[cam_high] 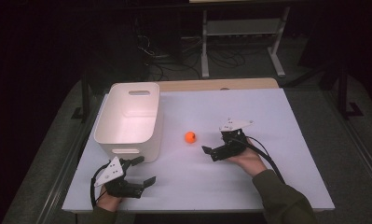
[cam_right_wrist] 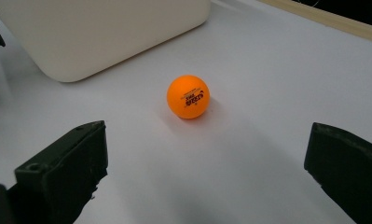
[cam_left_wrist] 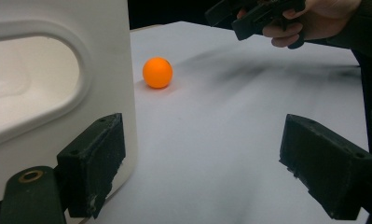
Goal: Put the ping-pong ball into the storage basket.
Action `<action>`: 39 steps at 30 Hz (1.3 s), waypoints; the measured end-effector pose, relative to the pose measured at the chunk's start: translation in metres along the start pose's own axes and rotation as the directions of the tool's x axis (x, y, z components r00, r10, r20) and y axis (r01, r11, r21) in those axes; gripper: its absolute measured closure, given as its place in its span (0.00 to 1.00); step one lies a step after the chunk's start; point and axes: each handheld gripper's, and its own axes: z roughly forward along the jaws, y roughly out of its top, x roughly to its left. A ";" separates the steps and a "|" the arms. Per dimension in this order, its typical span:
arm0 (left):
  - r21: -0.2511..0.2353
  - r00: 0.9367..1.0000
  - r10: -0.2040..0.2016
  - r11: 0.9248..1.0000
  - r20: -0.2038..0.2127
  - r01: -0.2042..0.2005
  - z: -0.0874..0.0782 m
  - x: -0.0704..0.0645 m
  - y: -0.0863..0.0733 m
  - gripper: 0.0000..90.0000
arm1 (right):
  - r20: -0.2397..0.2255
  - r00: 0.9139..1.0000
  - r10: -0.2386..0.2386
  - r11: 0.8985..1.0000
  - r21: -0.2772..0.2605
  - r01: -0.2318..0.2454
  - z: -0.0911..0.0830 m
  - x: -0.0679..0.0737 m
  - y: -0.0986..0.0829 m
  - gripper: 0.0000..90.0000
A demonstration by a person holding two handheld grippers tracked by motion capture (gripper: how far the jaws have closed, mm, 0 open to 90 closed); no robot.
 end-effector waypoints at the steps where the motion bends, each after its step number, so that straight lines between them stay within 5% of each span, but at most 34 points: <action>1: 0.000 1.000 -0.001 1.000 0.001 0.001 0.000 0.000 0.000 0.16 | -0.001 1.000 -0.001 1.000 0.002 0.001 0.000 0.000 0.000 0.00; 39: 0.001 1.000 0.000 1.000 0.001 0.000 0.000 0.000 0.000 0.16 | -0.020 1.000 -0.022 1.000 -0.003 0.022 0.019 0.003 0.017 0.00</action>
